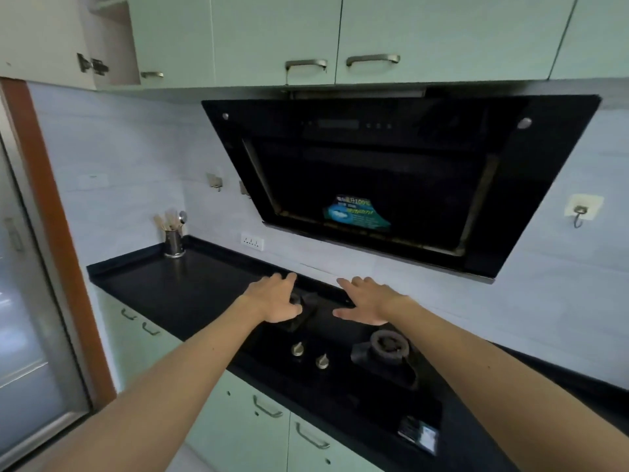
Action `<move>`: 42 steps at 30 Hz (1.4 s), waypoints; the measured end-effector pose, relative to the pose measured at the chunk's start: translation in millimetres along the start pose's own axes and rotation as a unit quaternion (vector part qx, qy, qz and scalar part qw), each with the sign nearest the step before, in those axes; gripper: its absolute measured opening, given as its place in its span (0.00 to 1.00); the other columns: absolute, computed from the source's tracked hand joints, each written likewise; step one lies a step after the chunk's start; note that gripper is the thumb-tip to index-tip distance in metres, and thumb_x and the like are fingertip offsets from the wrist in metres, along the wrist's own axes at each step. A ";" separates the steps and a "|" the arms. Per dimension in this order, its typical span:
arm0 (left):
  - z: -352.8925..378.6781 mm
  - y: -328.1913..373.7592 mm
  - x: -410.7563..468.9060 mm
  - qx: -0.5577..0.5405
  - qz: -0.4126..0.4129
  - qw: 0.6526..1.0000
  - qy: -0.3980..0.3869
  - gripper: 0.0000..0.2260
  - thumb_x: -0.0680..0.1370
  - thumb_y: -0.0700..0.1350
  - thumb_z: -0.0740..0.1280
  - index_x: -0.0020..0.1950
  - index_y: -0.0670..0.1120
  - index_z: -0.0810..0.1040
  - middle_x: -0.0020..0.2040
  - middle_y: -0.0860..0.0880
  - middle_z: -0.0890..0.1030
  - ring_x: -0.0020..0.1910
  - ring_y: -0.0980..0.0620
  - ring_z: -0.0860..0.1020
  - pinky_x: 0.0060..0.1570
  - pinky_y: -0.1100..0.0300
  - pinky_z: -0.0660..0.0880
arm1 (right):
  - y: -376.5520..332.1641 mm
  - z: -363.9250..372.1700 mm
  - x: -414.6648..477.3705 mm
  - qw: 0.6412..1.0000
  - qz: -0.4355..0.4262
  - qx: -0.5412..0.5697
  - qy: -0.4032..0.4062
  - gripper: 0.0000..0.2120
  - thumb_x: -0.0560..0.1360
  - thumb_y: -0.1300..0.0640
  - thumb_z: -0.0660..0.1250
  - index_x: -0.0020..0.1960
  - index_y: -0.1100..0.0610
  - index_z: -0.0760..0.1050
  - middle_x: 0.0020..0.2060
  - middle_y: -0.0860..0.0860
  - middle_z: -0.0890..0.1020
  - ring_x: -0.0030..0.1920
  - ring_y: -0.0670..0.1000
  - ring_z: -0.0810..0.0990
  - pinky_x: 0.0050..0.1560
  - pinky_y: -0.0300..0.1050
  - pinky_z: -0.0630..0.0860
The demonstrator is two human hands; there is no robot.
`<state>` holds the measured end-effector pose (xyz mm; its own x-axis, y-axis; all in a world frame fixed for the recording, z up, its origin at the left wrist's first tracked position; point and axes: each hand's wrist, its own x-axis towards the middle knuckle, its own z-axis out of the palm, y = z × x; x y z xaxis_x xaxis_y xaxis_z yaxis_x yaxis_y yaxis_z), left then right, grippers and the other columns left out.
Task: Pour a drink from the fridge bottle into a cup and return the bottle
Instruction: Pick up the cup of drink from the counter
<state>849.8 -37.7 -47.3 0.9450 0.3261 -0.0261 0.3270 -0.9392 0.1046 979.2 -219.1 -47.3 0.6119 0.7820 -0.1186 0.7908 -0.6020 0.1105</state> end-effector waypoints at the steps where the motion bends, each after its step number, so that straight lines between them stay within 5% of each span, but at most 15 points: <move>1: 0.4 15.3 4.5 0.002 0.008 1.000 0.001 0.35 0.78 0.57 0.63 0.80 0.47 0.54 0.71 0.41 0.69 0.69 0.39 0.70 0.63 0.45 0.72 | 15.3 1.6 -9.3 1.000 0.010 -0.003 0.000 0.38 0.79 0.33 0.54 0.80 0.50 0.46 0.76 0.56 0.61 0.74 0.60 0.61 0.67 0.59 0.68; 21: 45.1 326.3 66.3 0.038 0.271 0.962 -0.022 0.31 0.79 0.55 0.61 0.78 0.46 0.56 0.69 0.40 0.70 0.63 0.40 0.73 0.57 0.48 0.74 | 257.0 75.0 -227.5 0.954 0.293 0.066 -0.024 0.37 0.78 0.33 0.55 0.79 0.51 0.49 0.71 0.55 0.66 0.70 0.59 0.65 0.65 0.60 0.69; 42: 75.8 449.7 136.4 0.063 0.422 0.904 -0.038 0.29 0.79 0.56 0.61 0.77 0.46 0.58 0.67 0.42 0.71 0.62 0.40 0.73 0.56 0.47 0.73 | 329.5 102.3 -275.5 0.890 0.441 0.116 -0.027 0.37 0.79 0.34 0.56 0.79 0.51 0.49 0.73 0.57 0.65 0.74 0.62 0.62 0.69 0.61 0.66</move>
<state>1126.4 -423.7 -79.2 0.8550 -0.5154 -0.0579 -0.5160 -0.8566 0.0047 1072.7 -649.4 -79.1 0.9908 -0.0156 -0.1345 -0.0188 -0.9996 -0.0221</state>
